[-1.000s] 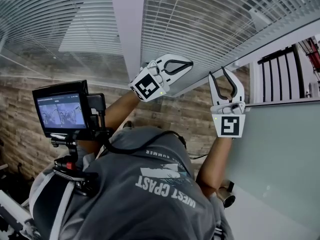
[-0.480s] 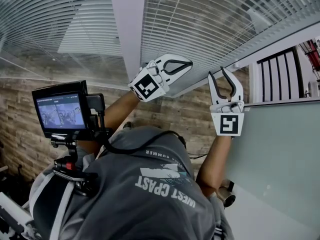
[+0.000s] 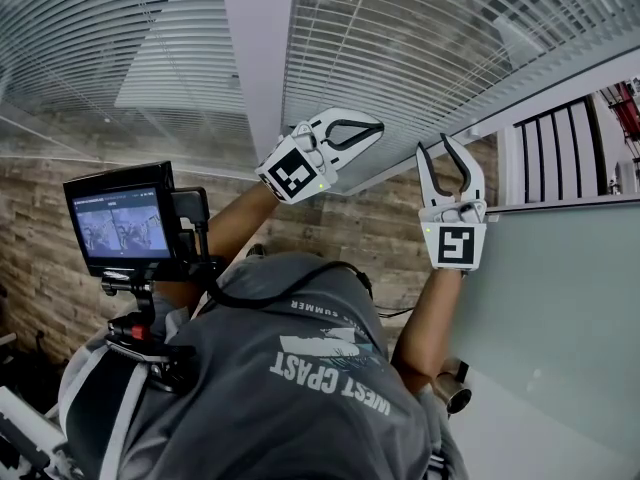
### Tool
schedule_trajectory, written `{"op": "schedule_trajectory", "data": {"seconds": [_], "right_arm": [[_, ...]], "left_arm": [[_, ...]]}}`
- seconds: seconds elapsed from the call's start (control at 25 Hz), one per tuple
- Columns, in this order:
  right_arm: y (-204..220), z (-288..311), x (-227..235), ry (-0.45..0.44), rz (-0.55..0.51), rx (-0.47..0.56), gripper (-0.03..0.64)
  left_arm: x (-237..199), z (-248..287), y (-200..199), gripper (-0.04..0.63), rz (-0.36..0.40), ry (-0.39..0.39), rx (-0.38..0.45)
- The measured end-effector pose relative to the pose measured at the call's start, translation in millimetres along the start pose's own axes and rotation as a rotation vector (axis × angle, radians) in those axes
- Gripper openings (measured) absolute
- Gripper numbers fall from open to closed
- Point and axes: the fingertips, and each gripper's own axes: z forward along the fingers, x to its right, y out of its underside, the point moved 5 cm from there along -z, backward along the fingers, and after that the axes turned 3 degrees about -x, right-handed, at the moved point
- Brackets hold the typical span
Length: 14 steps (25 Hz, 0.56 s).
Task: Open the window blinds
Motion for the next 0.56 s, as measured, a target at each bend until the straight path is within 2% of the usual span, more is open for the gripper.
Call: {"op": "schedule_trajectory", "data": {"seconds": [0.56], "right_arm": [[3.9,-1.3,-1.7,0.002,0.0,-0.029,0.137]], "left_arm": [[1.1,-0.5,-0.1,0.003,0.0,0.003,0.003]]}}
